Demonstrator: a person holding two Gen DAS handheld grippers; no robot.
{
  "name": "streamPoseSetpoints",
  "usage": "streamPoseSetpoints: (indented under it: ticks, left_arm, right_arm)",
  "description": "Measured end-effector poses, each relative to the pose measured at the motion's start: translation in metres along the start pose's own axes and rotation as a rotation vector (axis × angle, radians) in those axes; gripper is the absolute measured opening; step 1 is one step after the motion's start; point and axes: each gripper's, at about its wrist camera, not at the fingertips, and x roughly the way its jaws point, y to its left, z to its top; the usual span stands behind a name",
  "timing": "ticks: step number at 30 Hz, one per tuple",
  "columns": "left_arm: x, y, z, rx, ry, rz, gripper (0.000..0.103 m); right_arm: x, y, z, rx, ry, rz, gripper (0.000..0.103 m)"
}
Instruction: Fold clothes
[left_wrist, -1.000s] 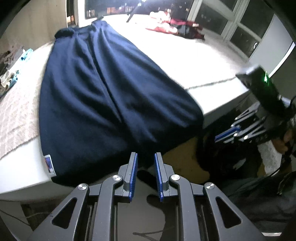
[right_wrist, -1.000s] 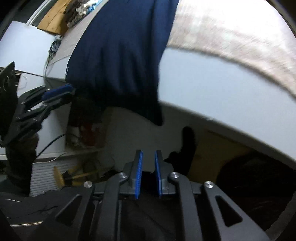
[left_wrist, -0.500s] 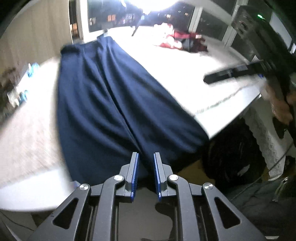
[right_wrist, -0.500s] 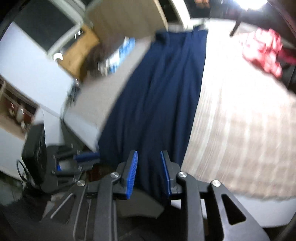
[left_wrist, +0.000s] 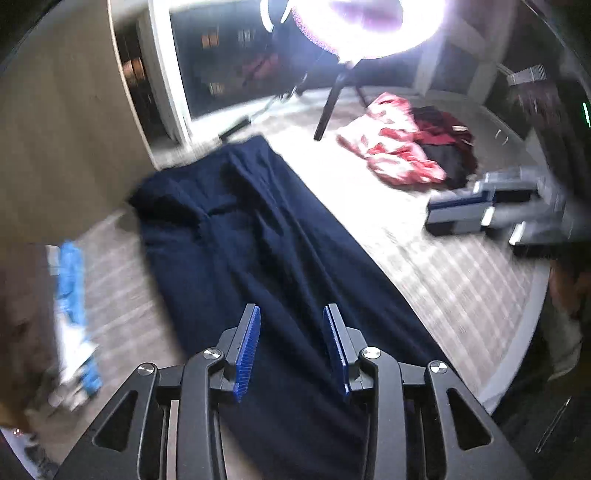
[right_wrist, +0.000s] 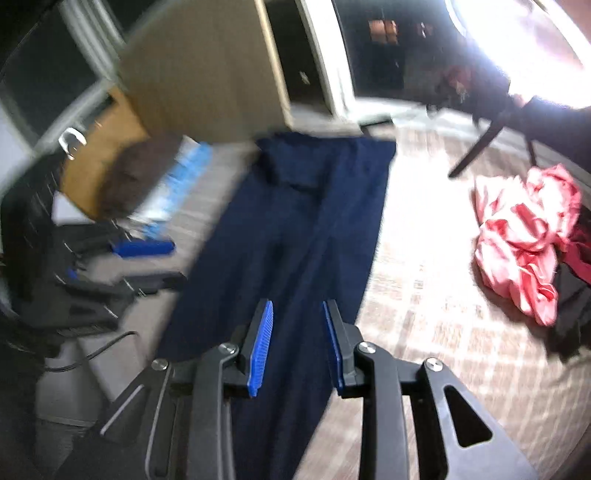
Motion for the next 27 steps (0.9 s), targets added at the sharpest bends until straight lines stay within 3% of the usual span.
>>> streamPoseSetpoints:
  ticks: [4,8,15,17,18,21,23,24,27]
  left_arm:
    - [0.06,0.022,0.032,-0.048,0.073,-0.035,0.034]
    - [0.104,0.04,0.05,-0.084,0.131,-0.049,0.034]
    - [0.133,0.036,0.061,-0.053,0.188,-0.077,0.03]
    - [0.136,0.032,0.063,-0.033,0.192,-0.081,0.02]
    - [0.135,0.03,0.063,-0.025,0.19,-0.082,0.007]
    - [0.127,0.031,0.061,-0.012,0.169,0.017,0.0]
    - [0.123,0.041,0.056,-0.039,0.171,0.088,0.0]
    - [0.118,0.045,0.056,-0.053,0.16,0.07,0.0]
    - [0.103,0.053,0.062,-0.084,0.105,-0.015,0.018]
  right_arm:
    - [0.06,-0.039,0.013,0.068,0.081,0.034,0.027]
    - [0.083,-0.057,0.021,0.073,0.094,0.035,0.027]
    - [0.098,-0.055,0.03,-0.02,0.108,0.032,0.027]
    - [0.106,-0.054,0.03,-0.043,0.126,0.002,0.027]
    - [0.11,-0.053,0.03,-0.054,0.135,-0.013,0.027]
    - [0.11,-0.057,0.027,-0.06,0.138,-0.035,0.027]
    - [0.106,-0.058,0.024,-0.069,0.132,-0.047,0.027]
    - [0.105,-0.058,0.024,-0.082,0.139,-0.049,0.027]
    - [0.103,-0.063,0.029,-0.081,0.17,-0.03,0.027]
